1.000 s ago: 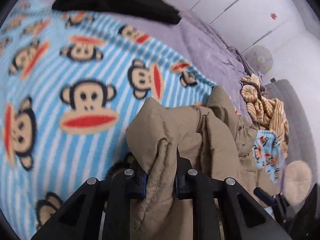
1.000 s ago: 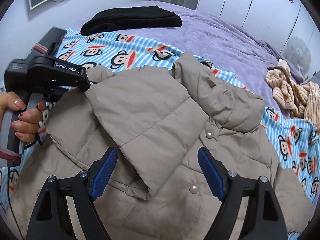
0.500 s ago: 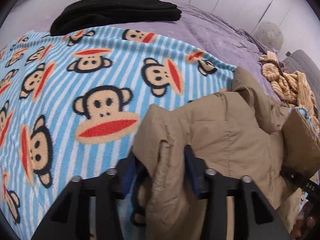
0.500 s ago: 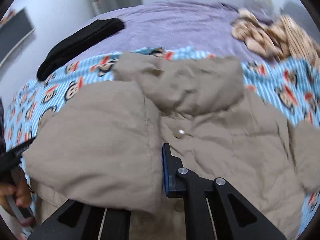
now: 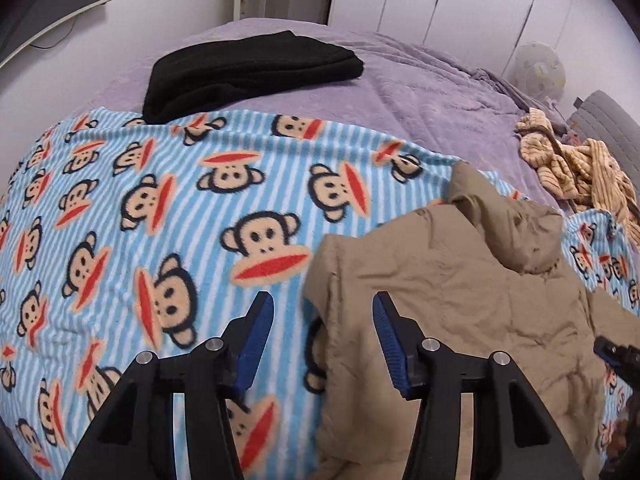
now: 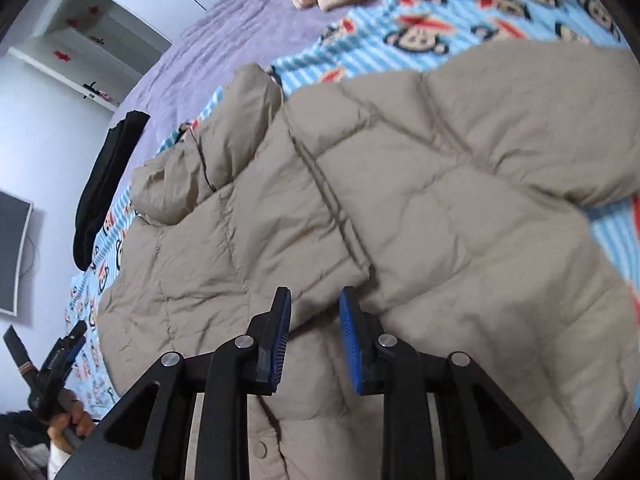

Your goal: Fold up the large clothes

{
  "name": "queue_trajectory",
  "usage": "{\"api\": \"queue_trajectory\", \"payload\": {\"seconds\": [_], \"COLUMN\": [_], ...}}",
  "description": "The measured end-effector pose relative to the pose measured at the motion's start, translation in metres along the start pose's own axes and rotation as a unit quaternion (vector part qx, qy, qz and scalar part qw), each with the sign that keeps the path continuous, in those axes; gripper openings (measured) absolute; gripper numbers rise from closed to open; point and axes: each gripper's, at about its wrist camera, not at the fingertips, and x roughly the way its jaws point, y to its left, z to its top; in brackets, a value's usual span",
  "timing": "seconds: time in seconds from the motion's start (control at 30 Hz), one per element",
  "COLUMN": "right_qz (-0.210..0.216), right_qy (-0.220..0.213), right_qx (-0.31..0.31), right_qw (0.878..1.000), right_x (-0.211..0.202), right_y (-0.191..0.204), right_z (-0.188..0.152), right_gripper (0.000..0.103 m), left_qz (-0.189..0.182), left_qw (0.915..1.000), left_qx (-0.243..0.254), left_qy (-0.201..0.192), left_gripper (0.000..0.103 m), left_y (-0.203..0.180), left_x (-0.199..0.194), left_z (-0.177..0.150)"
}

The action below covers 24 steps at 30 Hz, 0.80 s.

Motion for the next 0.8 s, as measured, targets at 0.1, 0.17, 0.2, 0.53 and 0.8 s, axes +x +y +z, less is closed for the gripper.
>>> {"api": "queue_trajectory", "payload": {"seconds": [0.1,0.17,0.2,0.53,0.8], "right_qz": [0.013,0.028,0.026,-0.005,0.007], "right_qy": [-0.023,-0.023,-0.022,0.016,0.032], "right_qx": [-0.077,-0.118,-0.133,-0.161,-0.070], "right_qw": [0.997,0.992,0.991,0.987,0.997], "right_x": [-0.003,0.011,0.022,0.074,0.034], "right_y": [0.027,0.044,0.049,0.009,-0.026], "right_z": [0.021,0.037,0.043,0.023,0.033], "right_gripper": [0.025,0.025,0.025,0.018,0.028], "left_qz": [0.024,0.046,0.045,0.041,0.055], "left_qw": [0.9992,0.9977,0.9976,0.9974,0.9968], "left_qx": [0.017,0.017,0.008,0.005,0.031], "left_qy": [0.027,0.045,0.053,0.059,0.049], "left_gripper": [0.054,0.054,0.054,0.065,0.065], "left_y": [-0.021,-0.024,-0.022,-0.015,-0.040], "left_x": [0.025,0.046,0.054,0.069,0.020], "left_z": [-0.018,-0.031,-0.038,-0.047,-0.040]}}
